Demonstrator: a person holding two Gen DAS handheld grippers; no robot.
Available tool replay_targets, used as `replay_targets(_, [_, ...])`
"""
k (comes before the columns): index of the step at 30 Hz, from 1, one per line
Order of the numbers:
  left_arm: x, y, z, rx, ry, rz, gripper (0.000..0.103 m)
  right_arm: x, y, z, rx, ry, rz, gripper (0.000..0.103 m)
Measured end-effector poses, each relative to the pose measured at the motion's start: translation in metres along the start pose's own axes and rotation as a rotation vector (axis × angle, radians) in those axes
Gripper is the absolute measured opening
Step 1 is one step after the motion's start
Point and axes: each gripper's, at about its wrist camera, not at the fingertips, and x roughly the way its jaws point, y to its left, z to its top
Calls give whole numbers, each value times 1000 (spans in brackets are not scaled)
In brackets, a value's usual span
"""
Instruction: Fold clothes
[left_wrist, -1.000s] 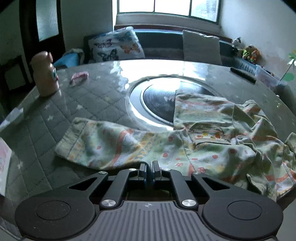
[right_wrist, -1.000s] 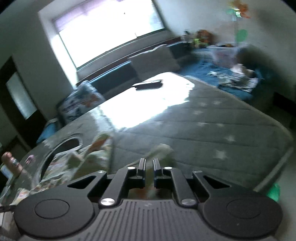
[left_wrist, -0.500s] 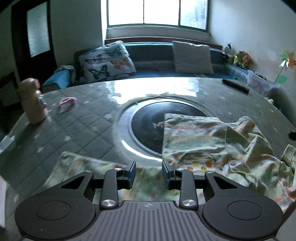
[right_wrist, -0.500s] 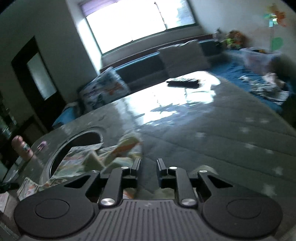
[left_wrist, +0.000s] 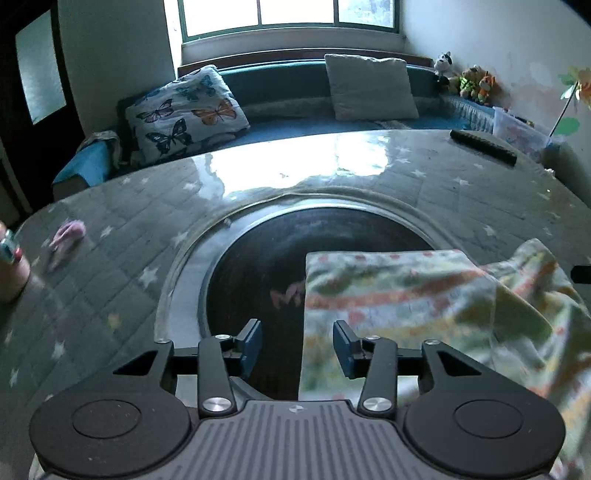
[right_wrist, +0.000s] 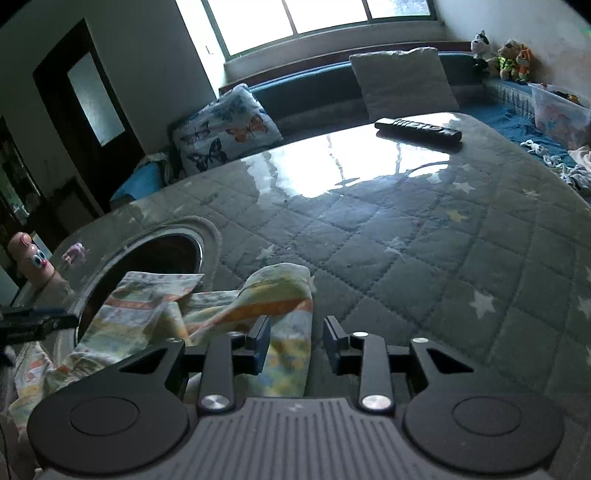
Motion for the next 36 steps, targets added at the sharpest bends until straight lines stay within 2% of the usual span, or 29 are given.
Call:
replay_targets(12, [46, -6, 15, 23, 47, -28, 45, 32, -4, 18, -41, 45, 21, 32])
replay_targets(16, [50, -9, 16, 41, 39, -53, 28, 42, -2, 22, -51, 56, 31, 31])
replay_targets(17, [51, -10, 17, 46, 35, -59, 17, 43, -1, 23, -55, 59, 34, 28])
replay_targets(18, [51, -11, 17, 50, 30, -59, 15, 45, 0, 23, -61, 62, 36, 25])
replay_targets(20, [52, -12, 17, 54, 18, -52, 5, 47, 4, 26, -76, 65, 37, 12])
replay_targets(22, [50, -11, 18, 53, 0, -42, 3, 48, 9, 30, -94, 64, 35, 7])
replay_targets(25, [46, -7, 20, 48, -30, -17, 2, 49, 16, 39, -125, 46, 40, 4])
replay_targets(36, [42, 29, 50, -48, -117, 78, 2, 68, 45, 88, -189, -75, 59, 3])
